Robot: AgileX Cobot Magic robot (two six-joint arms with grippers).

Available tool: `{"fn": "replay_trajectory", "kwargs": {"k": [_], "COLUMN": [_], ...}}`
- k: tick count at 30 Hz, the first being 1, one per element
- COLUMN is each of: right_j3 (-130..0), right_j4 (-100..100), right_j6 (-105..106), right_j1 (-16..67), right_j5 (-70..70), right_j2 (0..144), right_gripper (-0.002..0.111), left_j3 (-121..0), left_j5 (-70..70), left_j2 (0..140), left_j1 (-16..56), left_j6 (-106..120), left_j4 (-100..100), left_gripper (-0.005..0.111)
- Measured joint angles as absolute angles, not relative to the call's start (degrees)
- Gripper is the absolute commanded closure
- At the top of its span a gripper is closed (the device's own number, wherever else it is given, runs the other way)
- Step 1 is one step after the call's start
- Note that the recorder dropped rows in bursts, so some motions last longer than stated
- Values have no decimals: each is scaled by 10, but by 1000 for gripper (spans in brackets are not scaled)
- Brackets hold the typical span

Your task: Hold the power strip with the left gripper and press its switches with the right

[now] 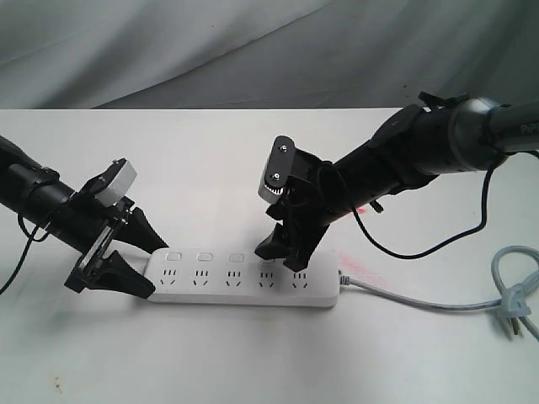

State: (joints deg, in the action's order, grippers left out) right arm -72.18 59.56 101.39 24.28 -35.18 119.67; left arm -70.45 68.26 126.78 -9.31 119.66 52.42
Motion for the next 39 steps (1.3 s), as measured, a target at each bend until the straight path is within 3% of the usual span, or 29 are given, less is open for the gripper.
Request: {"fn": "replay_trajectory", "kwargs": {"k": [39], "right_j3": [-730], "right_j4": [564], "right_j6": [931], "right_j1": [240], "right_j5": [-342], "right_j2": [1220], "right_gripper": [44], "left_j3": [-704], "left_j5": [683], "left_j2": [1268], "left_j1": [-93], "left_j6": [1197], "left_j4": [524], "left_gripper": [63]}}
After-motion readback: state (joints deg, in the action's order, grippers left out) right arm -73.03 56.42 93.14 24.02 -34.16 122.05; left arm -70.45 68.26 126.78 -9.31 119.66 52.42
